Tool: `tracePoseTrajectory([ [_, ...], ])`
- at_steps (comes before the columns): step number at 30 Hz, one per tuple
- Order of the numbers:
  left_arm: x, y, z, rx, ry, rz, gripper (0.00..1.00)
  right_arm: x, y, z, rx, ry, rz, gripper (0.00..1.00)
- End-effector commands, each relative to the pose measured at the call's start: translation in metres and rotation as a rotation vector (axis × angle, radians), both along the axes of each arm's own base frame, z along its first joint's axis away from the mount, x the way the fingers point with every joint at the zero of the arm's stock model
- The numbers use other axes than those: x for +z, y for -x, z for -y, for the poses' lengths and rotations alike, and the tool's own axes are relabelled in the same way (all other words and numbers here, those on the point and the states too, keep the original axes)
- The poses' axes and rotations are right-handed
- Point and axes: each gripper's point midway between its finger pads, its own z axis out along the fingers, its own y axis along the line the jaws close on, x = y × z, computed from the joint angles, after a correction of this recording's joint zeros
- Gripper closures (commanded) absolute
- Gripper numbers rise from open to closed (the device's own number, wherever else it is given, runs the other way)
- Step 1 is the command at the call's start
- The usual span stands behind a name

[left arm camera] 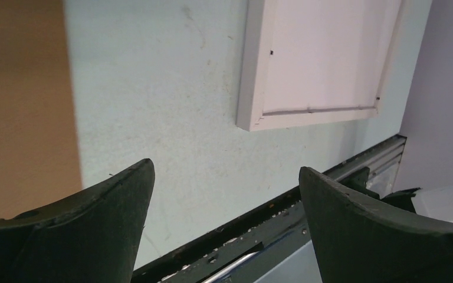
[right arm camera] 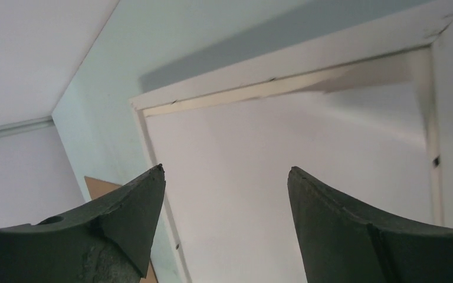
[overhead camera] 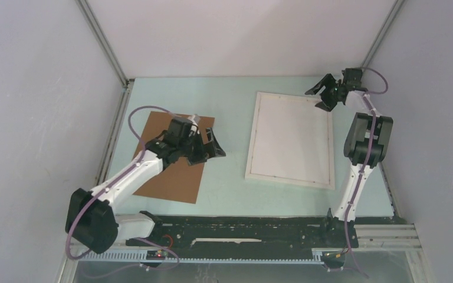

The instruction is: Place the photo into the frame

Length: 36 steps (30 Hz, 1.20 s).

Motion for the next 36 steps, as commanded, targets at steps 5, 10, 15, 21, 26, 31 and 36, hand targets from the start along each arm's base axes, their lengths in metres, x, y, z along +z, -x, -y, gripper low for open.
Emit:
tracePoseTrajectory([
  [5, 0.017, -0.006, -0.084, 0.208, -0.142, 0.085, 0.0, 0.098, 0.067, -0.115, 0.206, 0.026, 0.181, 0.16],
  [10, 0.017, -0.005, -0.15, 0.45, -0.204, 0.051, 0.0, 0.076, 0.153, -0.258, 0.504, -0.104, 0.078, 0.22],
  [15, 0.02, -0.013, -0.21, 0.71, -0.172, 0.024, 0.0, 0.066, 0.225, -0.35, 0.716, -0.165, 0.027, 0.23],
  [21, 0.007, -0.016, -0.299, 0.988, -0.318, -0.078, 0.0, 0.047, 0.294, -0.423, 0.931, -0.202, 0.011, 0.23],
  [26, -0.015, -0.039, -0.353, 1.086, -0.271, -0.143, 0.0, 0.015, 0.305, -0.429, 0.958, -0.179, -0.03, 0.18],
  [31, -0.032, -0.048, -0.375, 1.074, -0.358, -0.167, 0.0, -0.006, 0.278, -0.42, 0.906, -0.179, -0.032, 0.17],
  [36, -0.044, -0.061, -0.391, 1.069, -0.363, -0.187, 0.0, -0.011, 0.239, -0.418, 0.833, -0.242, -0.021, 0.17],
])
